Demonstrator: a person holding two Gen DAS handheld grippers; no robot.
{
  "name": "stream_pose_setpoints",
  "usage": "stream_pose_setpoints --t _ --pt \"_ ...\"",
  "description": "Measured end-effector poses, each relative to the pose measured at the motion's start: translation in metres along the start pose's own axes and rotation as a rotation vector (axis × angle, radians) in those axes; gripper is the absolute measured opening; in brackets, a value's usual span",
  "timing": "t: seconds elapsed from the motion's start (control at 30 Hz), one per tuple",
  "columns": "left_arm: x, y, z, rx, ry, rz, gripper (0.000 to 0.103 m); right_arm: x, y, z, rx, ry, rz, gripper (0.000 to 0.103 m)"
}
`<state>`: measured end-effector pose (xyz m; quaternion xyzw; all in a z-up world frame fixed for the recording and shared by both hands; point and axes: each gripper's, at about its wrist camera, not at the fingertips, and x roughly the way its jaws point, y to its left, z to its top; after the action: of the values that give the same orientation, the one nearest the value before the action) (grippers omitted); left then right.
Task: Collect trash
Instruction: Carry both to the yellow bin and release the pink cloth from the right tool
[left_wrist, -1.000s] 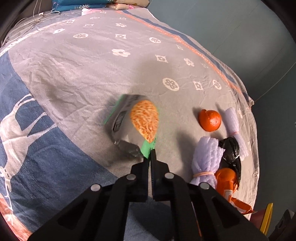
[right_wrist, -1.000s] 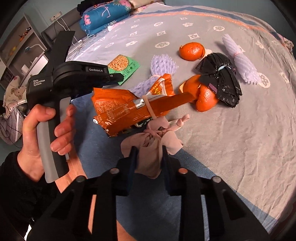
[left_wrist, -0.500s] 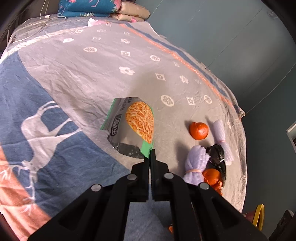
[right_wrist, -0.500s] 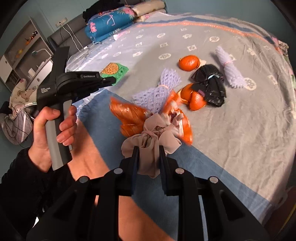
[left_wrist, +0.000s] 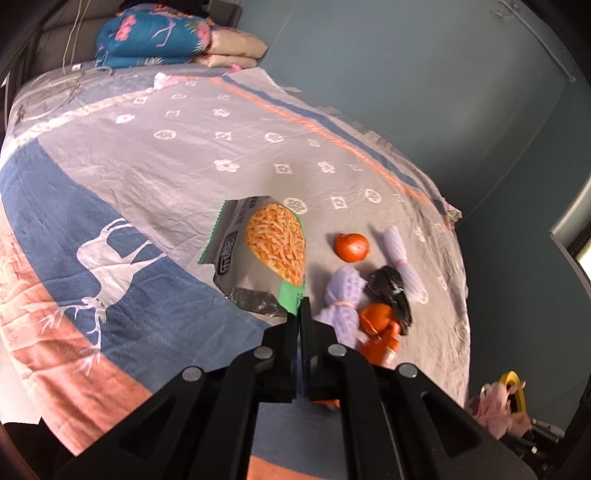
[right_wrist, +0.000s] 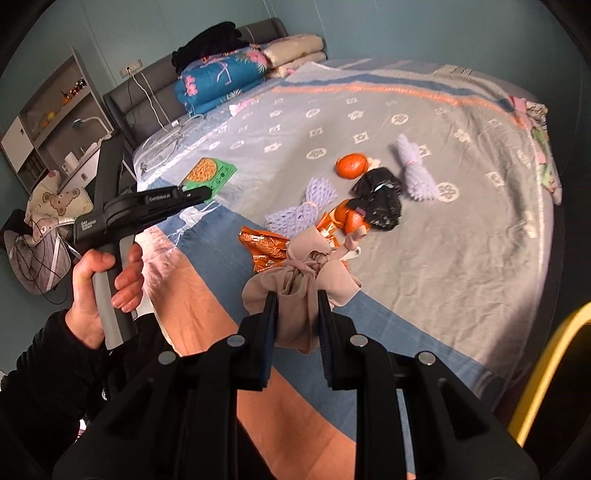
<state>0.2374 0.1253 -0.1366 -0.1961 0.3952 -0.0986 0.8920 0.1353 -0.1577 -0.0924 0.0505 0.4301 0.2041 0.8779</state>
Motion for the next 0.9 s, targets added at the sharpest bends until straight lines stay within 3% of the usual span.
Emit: stream_pose_setpoints --t 0.2,0.4,0.9 --pt "-0.021 -0.032 -0.01 0.065 -0.01 -0.013 0.001 -0.041 -0.013 -0.006 0.018 -0.057 -0.011 0.021" --pt "-0.035 -0.08 -0.021 0.133 -0.009 -0.073 0.001 -0.077 -0.034 -0.013 0.047 -0.104 -0.034 0.021" --pt "-0.034 -0.221 -0.057 0.31 0.077 -0.262 0.001 -0.169 -0.118 -0.038 0.225 -0.237 -0.241 0.022"
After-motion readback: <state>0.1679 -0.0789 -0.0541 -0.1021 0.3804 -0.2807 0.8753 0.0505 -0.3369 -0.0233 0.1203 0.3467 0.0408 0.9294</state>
